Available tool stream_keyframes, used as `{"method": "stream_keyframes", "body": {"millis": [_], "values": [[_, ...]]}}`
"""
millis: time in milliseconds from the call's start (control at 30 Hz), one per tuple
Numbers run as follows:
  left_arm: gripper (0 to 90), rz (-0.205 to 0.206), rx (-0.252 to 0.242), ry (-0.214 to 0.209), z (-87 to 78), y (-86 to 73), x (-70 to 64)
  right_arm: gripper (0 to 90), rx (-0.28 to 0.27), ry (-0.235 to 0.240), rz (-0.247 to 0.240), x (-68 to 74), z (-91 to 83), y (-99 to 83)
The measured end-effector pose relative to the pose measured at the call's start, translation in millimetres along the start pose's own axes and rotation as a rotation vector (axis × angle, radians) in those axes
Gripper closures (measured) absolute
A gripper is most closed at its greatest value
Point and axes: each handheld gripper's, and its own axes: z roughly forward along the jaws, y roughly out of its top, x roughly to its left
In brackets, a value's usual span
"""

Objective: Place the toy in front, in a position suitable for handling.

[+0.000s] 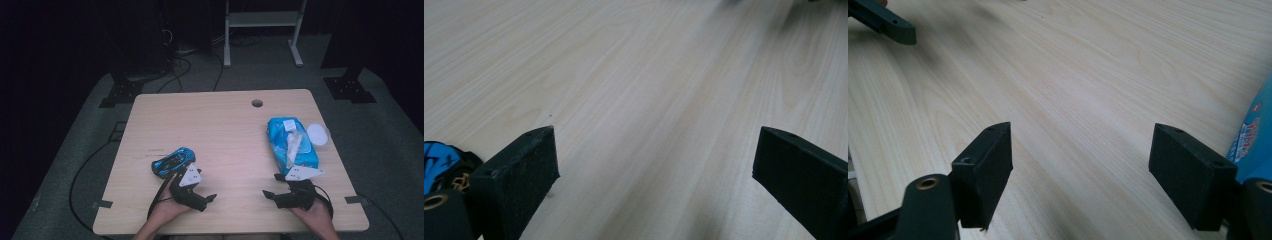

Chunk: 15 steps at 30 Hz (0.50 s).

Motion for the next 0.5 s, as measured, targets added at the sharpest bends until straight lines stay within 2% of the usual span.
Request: {"method": "stream_keyframes", "body": {"millis": [67,133,300,333,400,500], "values": [[3.8,-0.009,-0.006,0.008,-1.0,0.4,2.5,24.4,0.003,0.003,0.007,-1.1,0.9,-0.4],[3.8,0.007,0.0,0.033,-5.0,2.6,7.9,24.4,-0.002,0.001,0.011,-1.8,1.0,-0.9],[3.8,0.003,-0.016,0.062,-13.1,6.1,17.3,24.4,-0.012,-0.004,0.014,-1.4,-1.1,-0.6],[3.8,0.016,-0.006,0.086,-16.9,7.9,23.3,24.4,-0.015,-0.007,0.015,-0.5,-1.9,-0.9],[3.8,0.015,-0.007,0.096,-18.4,8.6,26.1,24.4,-0.017,-0.01,0.017,0.9,-2.6,-1.1],[3.7,0.05,0.024,0.13,-24.1,10.3,37.8,24.4,-0.021,-0.012,0.011,1.5,-3.3,-0.9]]}}
